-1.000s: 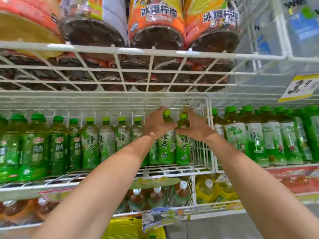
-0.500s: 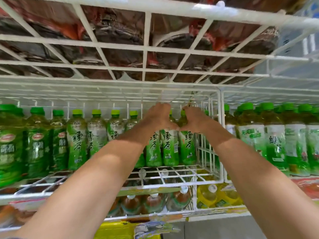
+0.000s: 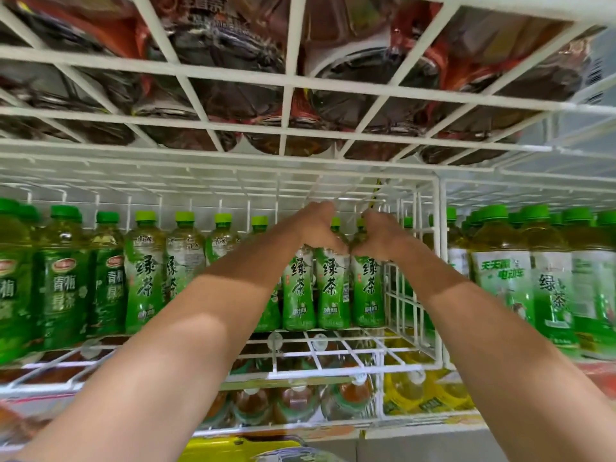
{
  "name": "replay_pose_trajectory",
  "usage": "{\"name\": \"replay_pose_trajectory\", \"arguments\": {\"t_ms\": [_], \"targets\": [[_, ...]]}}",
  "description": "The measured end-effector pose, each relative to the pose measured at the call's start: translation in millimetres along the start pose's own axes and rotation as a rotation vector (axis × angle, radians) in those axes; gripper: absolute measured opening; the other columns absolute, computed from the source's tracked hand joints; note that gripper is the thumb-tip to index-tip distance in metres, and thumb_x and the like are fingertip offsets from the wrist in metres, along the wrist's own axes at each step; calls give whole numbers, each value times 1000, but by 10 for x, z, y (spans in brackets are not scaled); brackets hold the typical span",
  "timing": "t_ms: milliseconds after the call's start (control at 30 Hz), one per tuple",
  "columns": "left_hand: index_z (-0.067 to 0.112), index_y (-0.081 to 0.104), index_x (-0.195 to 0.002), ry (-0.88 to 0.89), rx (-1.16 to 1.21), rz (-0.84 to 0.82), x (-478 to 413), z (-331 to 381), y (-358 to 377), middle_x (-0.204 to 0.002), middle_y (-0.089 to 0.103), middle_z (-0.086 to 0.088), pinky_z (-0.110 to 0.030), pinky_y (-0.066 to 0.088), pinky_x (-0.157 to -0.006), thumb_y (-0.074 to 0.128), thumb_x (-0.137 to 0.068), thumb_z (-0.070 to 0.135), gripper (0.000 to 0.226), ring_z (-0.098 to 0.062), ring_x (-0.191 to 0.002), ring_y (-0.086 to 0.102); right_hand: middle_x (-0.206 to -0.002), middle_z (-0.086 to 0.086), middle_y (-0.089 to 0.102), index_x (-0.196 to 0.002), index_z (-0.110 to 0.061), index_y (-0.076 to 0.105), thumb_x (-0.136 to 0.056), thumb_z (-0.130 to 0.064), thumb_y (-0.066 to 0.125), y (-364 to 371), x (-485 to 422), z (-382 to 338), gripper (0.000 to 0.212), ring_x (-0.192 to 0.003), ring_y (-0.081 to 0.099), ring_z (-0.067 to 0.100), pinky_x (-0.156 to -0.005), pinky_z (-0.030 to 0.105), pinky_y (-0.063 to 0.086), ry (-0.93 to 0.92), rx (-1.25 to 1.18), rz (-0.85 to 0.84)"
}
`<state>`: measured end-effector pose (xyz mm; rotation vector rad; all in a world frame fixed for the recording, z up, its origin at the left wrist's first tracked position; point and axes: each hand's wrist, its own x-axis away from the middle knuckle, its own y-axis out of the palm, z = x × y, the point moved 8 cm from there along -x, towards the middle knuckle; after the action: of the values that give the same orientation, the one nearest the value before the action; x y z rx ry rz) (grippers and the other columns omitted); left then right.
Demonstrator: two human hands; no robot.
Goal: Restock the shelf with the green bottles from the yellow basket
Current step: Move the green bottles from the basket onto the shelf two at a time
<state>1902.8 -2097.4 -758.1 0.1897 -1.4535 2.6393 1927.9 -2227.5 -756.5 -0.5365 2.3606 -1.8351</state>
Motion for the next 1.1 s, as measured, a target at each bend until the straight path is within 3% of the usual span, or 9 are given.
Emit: {"name": "replay_pose_trajectory", "arguments": {"t_ms": [167, 333, 467, 600, 867, 1000, 1100], "targets": [[10, 51, -121, -19, -19, 32, 19, 30, 55, -116, 54, -8, -33, 48, -79, 90, -70, 39, 71, -27, -105, 57, -107, 6, 63, -112, -11, 60, -76, -16, 86, -6, 23, 5, 45, -90, 59, 20, -74, 27, 45, -9, -33, 10], [9, 52, -125, -1, 25, 76, 115, -22, 34, -118, 54, -7, -32, 48, -78, 85, -78, 36, 63, -26, -107, 57, -111, 8, 61, -117, -11, 61, -79, -18, 83, 0, 60, -24, 45, -89, 58, 21, -75, 27, 45, -26, -40, 47], [12, 55, -104, 48, 3, 151, 235, -22, 45, -103, 58, -4, -33, 49, -75, 82, -81, 37, 44, -23, -95, 59, -129, 11, 52, -134, -11, 53, -81, -21, 82, -41, 149, -76, 62, -116, 55, 29, -98, 33, 46, -60, -29, 70], [8, 63, -102, 71, -25, 180, 385, 38, -77, -97, 64, -9, -37, 54, -75, 74, -87, 41, 37, -26, -91, 64, -150, 11, 44, -151, -13, 41, -94, -28, 69, -213, 351, -177, 65, -137, 45, 30, -113, 36, 35, -111, -39, 101], [9, 58, -116, 156, -388, 140, 1178, 222, -423, -116, 60, -13, -38, 46, -85, 45, -102, 50, 46, -30, -109, 57, -147, 14, 50, -141, -12, 51, -101, -44, 48, -363, 1012, -427, 51, -128, 54, 30, -107, 45, 45, -142, 102, 39], [23, 54, -129, 117, -473, 114, 1775, 226, -439, -132, 56, -8, -46, 49, -98, 38, -100, 59, 49, -28, -118, 56, -147, 13, 47, -139, -13, 53, -104, -43, 44, -433, 1534, -682, 47, -118, 58, 28, -101, 42, 50, -175, 197, 43], [27, 51, -135, 61, -474, 95, 2269, 269, -445, -123, 62, -4, -38, 50, -88, 41, -102, 55, 44, -26, -109, 61, -134, 9, 57, -134, -16, 54, -102, -46, 45, -451, 1932, -844, 45, -112, 61, 29, -96, 42, 52, -181, 186, 50]]}}
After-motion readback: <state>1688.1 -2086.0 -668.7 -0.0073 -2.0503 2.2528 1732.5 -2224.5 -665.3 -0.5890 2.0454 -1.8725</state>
